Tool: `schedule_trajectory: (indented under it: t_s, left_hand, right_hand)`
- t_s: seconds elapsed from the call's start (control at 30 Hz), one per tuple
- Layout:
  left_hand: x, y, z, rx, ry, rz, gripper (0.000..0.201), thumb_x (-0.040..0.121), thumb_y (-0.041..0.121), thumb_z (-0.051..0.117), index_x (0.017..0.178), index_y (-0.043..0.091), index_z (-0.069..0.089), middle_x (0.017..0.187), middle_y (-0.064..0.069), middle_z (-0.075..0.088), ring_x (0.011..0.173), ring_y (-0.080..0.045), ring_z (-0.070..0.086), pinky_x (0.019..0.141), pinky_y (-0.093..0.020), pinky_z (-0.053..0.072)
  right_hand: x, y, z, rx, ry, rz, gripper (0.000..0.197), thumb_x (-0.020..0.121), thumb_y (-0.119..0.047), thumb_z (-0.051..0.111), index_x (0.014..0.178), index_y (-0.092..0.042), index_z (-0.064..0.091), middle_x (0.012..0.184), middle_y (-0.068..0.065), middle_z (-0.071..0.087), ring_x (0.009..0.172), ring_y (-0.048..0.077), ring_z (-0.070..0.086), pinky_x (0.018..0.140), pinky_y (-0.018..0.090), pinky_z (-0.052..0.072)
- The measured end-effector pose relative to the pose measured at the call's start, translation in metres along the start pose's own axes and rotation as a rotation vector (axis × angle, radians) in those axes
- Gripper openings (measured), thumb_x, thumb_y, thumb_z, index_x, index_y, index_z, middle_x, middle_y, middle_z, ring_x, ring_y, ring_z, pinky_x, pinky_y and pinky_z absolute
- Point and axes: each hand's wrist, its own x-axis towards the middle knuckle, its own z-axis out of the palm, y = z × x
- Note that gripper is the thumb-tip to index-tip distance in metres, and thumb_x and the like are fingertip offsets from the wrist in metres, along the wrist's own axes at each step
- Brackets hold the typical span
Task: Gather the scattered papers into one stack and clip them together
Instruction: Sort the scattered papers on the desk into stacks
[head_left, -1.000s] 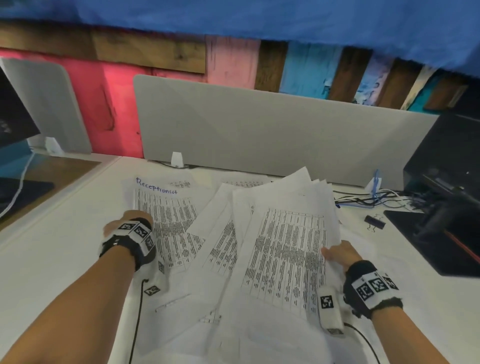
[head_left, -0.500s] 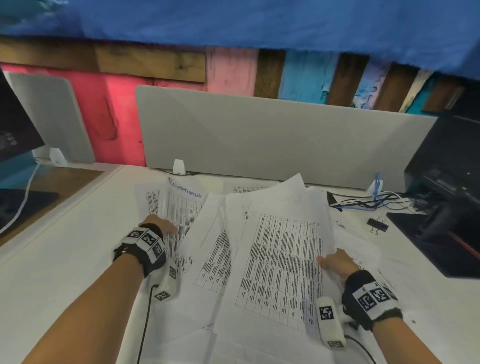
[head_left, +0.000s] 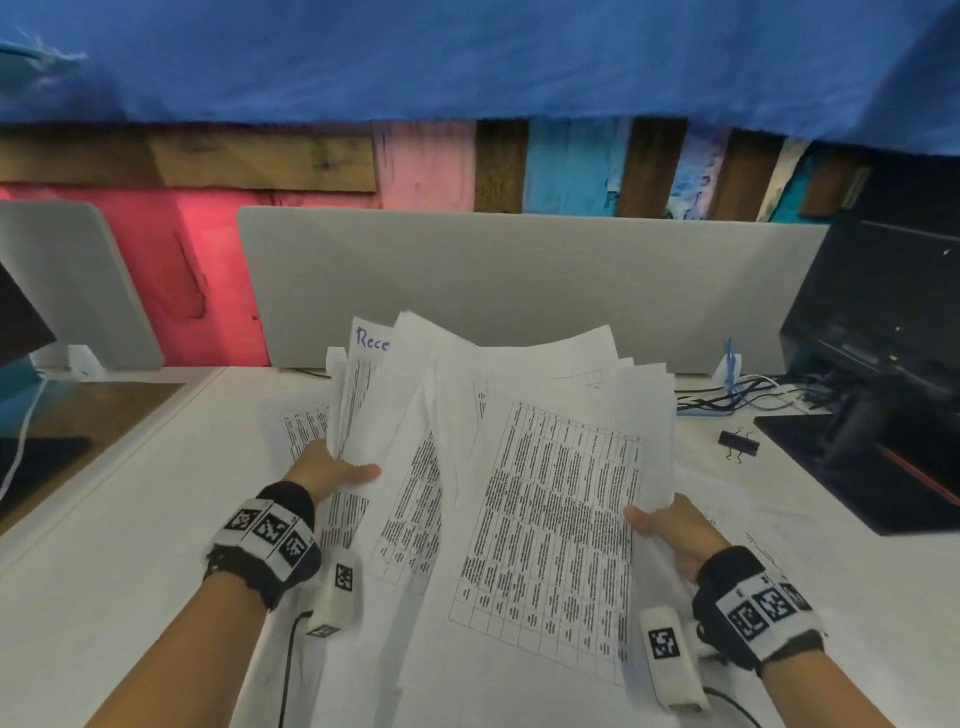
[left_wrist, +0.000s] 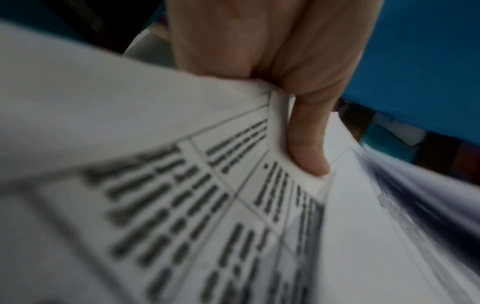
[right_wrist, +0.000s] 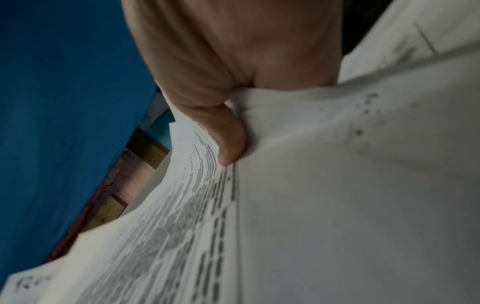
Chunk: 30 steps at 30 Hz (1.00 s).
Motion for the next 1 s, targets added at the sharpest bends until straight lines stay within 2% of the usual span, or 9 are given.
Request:
schedule_trajectory:
  t_s: [0.17, 0.3, 0.43, 0.53, 0.67, 0.73, 0.83, 0.9, 1.0]
  left_hand:
    - [-0.031, 0.033, 0.000, -0.264, 0.078, 0.115, 0.051, 0.078, 0.009, 0.070, 0.123, -0.006, 0.051, 0.119, -0.023, 0.061, 0.115, -0.036, 0.056, 0.105, -0.049, 0.039]
    - [-0.035, 0.047, 0.007, -0.547, 0.170, 0.176, 0.045, 0.084, 0.001, 0.062, 0.127, -0.005, 0.048, 0.119, -0.014, 0.059, 0.113, -0.028, 0.056, 0.101, -0.038, 0.041]
    - [-0.032, 0.047, 0.008, -0.579, 0.247, 0.153, 0.047, 0.085, 0.002, 0.060, 0.129, -0.005, 0.045, 0.111, -0.014, 0.057, 0.105, -0.024, 0.053, 0.097, -0.032, 0.041]
    - [-0.033, 0.047, -0.006, -0.445, 0.268, 0.141, 0.050, 0.087, 0.009, 0.059, 0.131, -0.005, 0.042, 0.115, -0.017, 0.055, 0.109, -0.029, 0.052, 0.095, -0.036, 0.040]
    - [-0.032, 0.055, -0.043, -0.263, 0.148, 0.170, 0.054, 0.081, 0.018, 0.068, 0.128, 0.000, 0.047, 0.126, -0.015, 0.058, 0.119, -0.035, 0.052, 0.106, -0.045, 0.035]
    - [-0.036, 0.061, -0.056, -0.202, 0.051, 0.178, 0.046, 0.073, 0.022, 0.073, 0.113, 0.006, 0.058, 0.107, -0.011, 0.069, 0.102, -0.030, 0.061, 0.102, -0.043, 0.040]
    - [-0.038, 0.071, -0.065, -0.205, -0.077, 0.245, 0.034, 0.064, 0.027, 0.080, 0.091, 0.017, 0.062, 0.077, 0.001, 0.073, 0.079, -0.015, 0.064, 0.092, -0.034, 0.042]
    - [-0.038, 0.077, -0.061, -0.179, -0.096, 0.285, 0.045, 0.055, 0.030, 0.085, 0.094, 0.019, 0.064, 0.078, 0.003, 0.075, 0.076, -0.012, 0.070, 0.091, -0.036, 0.046]
    - [-0.039, 0.077, -0.049, -0.130, -0.101, 0.329, 0.016, 0.080, 0.009, 0.067, 0.085, 0.023, 0.061, 0.058, 0.014, 0.072, 0.070, -0.011, 0.068, 0.089, -0.035, 0.048]
  right_hand:
    - [0.000, -0.001, 0.005, 0.008, -0.054, 0.005, 0.051, 0.083, -0.004, 0.063, 0.130, 0.002, 0.045, 0.131, 0.017, 0.054, 0.122, 0.035, 0.048, 0.103, 0.043, 0.038]
    - [0.009, 0.015, 0.014, 0.054, -0.135, 0.066, 0.123, 0.039, -0.029, 0.092, 0.142, -0.004, 0.028, 0.146, 0.018, 0.037, 0.133, 0.038, 0.035, 0.108, 0.056, 0.028]
    - [-0.009, 0.005, 0.023, 0.107, -0.122, 0.105, 0.073, 0.080, -0.010, 0.066, 0.141, 0.001, 0.028, 0.145, 0.019, 0.036, 0.132, 0.037, 0.034, 0.111, 0.048, 0.026]
    - [-0.013, -0.001, 0.009, 0.080, -0.112, -0.009, 0.049, 0.088, -0.005, 0.056, 0.134, -0.002, 0.040, 0.134, 0.010, 0.049, 0.122, 0.033, 0.045, 0.104, 0.043, 0.035]
    - [-0.028, -0.032, -0.016, 0.021, -0.098, -0.198, 0.070, 0.071, -0.030, 0.074, 0.130, -0.005, 0.047, 0.116, 0.011, 0.061, 0.116, 0.033, 0.054, 0.099, 0.043, 0.042]
    - [-0.034, -0.051, -0.021, -0.080, -0.097, -0.270, 0.079, 0.061, -0.044, 0.076, 0.126, -0.007, 0.050, 0.111, 0.009, 0.064, 0.102, 0.025, 0.060, 0.095, 0.043, 0.045]
    - [-0.034, -0.077, -0.016, -0.135, -0.101, -0.341, 0.036, 0.089, -0.011, 0.053, 0.123, -0.002, 0.050, 0.103, 0.007, 0.062, 0.085, 0.016, 0.057, 0.080, 0.031, 0.045]
    - [-0.030, -0.087, -0.005, -0.226, -0.093, -0.341, 0.034, 0.091, -0.006, 0.048, 0.125, -0.001, 0.050, 0.109, 0.011, 0.061, 0.094, 0.022, 0.055, 0.083, 0.032, 0.043]
    - [-0.020, -0.084, 0.015, -0.311, -0.067, -0.328, 0.038, 0.091, -0.005, 0.048, 0.129, 0.000, 0.046, 0.125, 0.018, 0.056, 0.109, 0.027, 0.053, 0.092, 0.036, 0.041]
